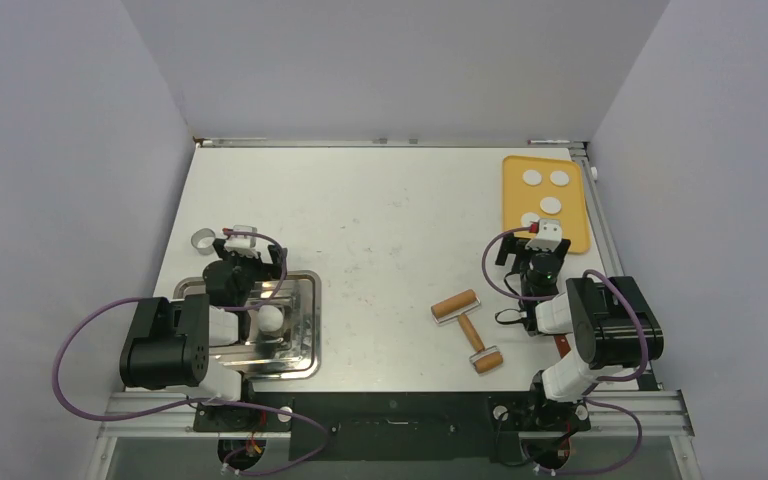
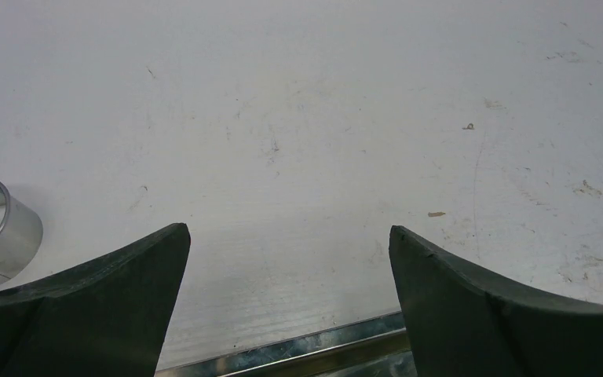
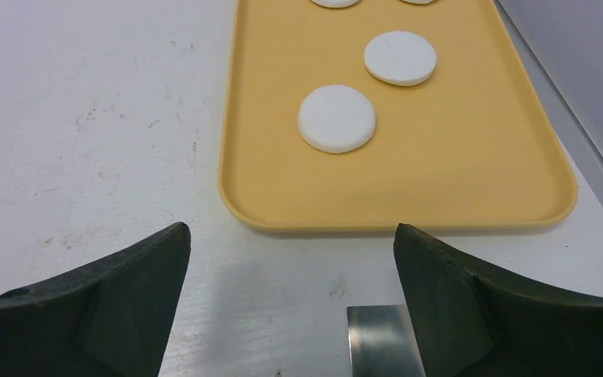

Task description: Roll out the dumpling wrappers from the dough

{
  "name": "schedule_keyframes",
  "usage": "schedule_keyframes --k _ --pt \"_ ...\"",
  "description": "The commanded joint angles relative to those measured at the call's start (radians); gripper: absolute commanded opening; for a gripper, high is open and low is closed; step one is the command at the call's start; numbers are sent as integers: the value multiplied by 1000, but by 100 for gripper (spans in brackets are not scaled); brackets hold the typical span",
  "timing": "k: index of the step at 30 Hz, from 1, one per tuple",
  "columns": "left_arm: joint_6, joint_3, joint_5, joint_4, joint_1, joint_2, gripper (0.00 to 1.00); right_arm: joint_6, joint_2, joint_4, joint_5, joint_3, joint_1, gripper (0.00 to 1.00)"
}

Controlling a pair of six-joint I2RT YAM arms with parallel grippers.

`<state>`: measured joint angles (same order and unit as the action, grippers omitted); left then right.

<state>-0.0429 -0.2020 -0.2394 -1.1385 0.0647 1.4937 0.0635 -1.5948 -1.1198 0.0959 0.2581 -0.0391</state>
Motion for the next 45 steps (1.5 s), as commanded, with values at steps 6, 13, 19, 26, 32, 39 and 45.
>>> schedule_keyframes --k 6,13,19,26,32,39,45 --pt "7 -30 5 -20 -3 -19 96 82 154 436 12 192 5 95" --pt "-58 -5 -86 -23 71 -122 96 173 182 890 -8 451 -211 84" --pt "139 -289 -274 780 131 -442 96 334 100 1039 -4 615 -521 76" --pt "523 -681 -146 1841 168 -435 96 501 -119 1052 -54 836 -808 74" --pt "733 -668 112 1977 442 -413 96 586 -329 1113 -84 1038 -921 71" --pt "790 -702 207 1837 702 -167 96 657 -471 1143 -181 1154 -962 64" --pt "797 -678 231 1763 711 -11 96 675 -536 1203 -199 1207 -969 55"
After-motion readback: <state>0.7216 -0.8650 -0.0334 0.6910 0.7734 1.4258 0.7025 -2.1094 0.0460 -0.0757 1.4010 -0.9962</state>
